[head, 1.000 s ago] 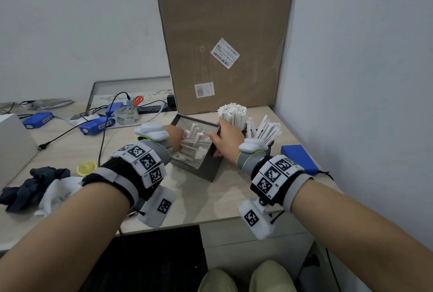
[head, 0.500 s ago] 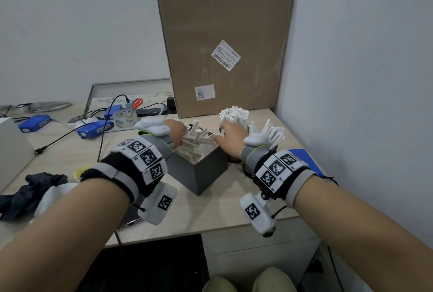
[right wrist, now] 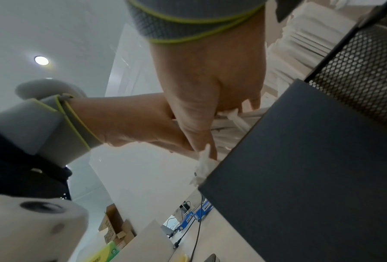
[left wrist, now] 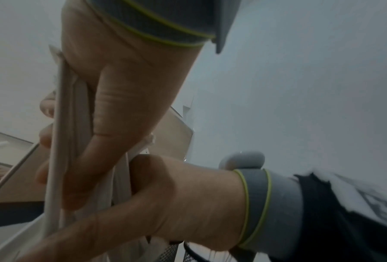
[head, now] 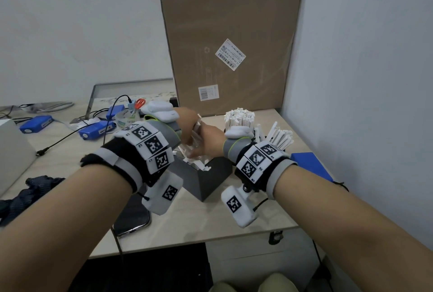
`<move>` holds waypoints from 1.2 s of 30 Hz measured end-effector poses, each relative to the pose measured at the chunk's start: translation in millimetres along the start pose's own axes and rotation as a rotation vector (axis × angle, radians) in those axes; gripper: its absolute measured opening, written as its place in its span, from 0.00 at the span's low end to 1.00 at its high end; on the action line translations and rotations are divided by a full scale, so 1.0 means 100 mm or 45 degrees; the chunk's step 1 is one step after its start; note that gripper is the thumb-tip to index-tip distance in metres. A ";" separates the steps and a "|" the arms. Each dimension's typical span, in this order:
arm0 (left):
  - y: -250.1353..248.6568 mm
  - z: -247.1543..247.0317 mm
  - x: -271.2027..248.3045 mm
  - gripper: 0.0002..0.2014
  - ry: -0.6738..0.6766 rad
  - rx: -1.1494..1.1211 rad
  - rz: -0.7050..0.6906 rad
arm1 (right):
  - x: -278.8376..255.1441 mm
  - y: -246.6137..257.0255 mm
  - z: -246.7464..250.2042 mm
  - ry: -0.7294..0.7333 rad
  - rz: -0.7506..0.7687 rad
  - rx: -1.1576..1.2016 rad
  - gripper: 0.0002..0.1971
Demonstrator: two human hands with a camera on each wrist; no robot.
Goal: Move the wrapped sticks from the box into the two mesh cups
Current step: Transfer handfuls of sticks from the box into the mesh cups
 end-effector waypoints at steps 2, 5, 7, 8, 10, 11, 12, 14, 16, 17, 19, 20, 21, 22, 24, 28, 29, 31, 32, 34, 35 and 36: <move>0.00 0.04 0.03 0.13 -0.029 0.010 0.010 | 0.01 0.01 0.00 -0.016 0.023 0.074 0.35; -0.04 0.14 0.03 0.11 -0.073 0.015 -0.023 | 0.03 0.00 -0.02 -0.056 0.031 0.205 0.23; -0.07 0.19 0.02 0.10 -0.088 -0.021 -0.041 | 0.04 -0.04 -0.04 -0.075 0.016 0.315 0.17; -0.10 0.23 0.00 0.13 -0.098 -0.034 -0.067 | 0.04 -0.05 -0.05 -0.082 0.010 0.343 0.16; -0.13 0.29 -0.04 0.17 -0.120 -0.023 -0.117 | 0.03 -0.08 -0.06 -0.091 -0.006 0.364 0.16; -0.14 0.32 -0.07 0.19 -0.141 -0.022 -0.149 | 0.02 -0.09 -0.07 -0.085 -0.014 0.377 0.16; -0.13 0.35 -0.08 0.22 -0.155 -0.062 -0.146 | 0.01 -0.10 -0.07 -0.081 -0.014 0.394 0.16; -0.06 0.41 -0.08 0.30 -0.231 -0.206 -0.154 | 0.01 -0.13 -0.07 -0.089 -0.032 0.452 0.15; 0.02 0.51 -0.13 0.44 -0.362 -0.417 -0.175 | 0.00 -0.19 -0.04 -0.114 -0.086 0.548 0.14; 0.06 0.55 -0.17 0.49 -0.432 -0.529 -0.183 | 0.00 -0.23 -0.02 -0.138 -0.116 0.602 0.15; 0.16 0.58 -0.25 0.56 -0.466 -0.699 -0.144 | -0.04 -0.26 0.04 -0.180 -0.152 0.700 0.18; 0.20 0.51 -0.23 0.57 -0.407 -0.756 -0.108 | -0.06 -0.26 0.07 -0.196 -0.150 0.730 0.20; 0.23 0.40 -0.20 0.57 -0.308 -0.791 -0.076 | -0.06 -0.25 0.09 -0.208 -0.133 0.746 0.21; 0.22 0.29 -0.20 0.58 -0.206 -0.825 -0.051 | -0.07 -0.23 0.12 -0.214 -0.105 0.749 0.23; 0.19 0.10 -0.19 0.62 -0.072 -0.941 -0.036 | -0.08 -0.14 0.16 -0.217 -0.046 0.740 0.22; -0.02 -0.07 -0.19 0.36 -0.058 -1.289 -0.093 | -0.07 -0.03 0.25 -0.245 -0.007 0.715 0.18; -0.06 -0.09 -0.19 0.32 -0.064 -1.401 -0.113 | -0.05 -0.03 0.26 -0.244 -0.018 0.700 0.17; -0.12 -0.11 -0.22 0.32 -0.063 -1.601 -0.178 | -0.03 -0.03 0.25 -0.219 -0.062 0.667 0.15; -0.12 -0.11 -0.20 0.32 -0.084 -1.655 -0.204 | -0.03 -0.02 0.25 -0.211 -0.075 0.665 0.15; -0.13 -0.11 -0.18 0.29 -0.117 -1.727 -0.215 | -0.05 -0.01 0.27 -0.226 -0.058 0.678 0.15; -0.13 -0.09 -0.18 0.27 -0.143 -1.787 -0.213 | -0.07 0.00 0.29 -0.241 -0.039 0.690 0.16; -0.13 -0.09 -0.16 0.24 -0.173 -1.860 -0.218 | -0.10 0.02 0.30 -0.245 -0.029 0.707 0.18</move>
Point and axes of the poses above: each hand's wrist, its own x-axis towards the middle knuckle, its own z-axis out of the back of the hand, y = z × x, the point moved 8 cm from there along x, towards the middle knuckle, and after that the axes turned 11 degrees about -x, right-handed, at the moved point
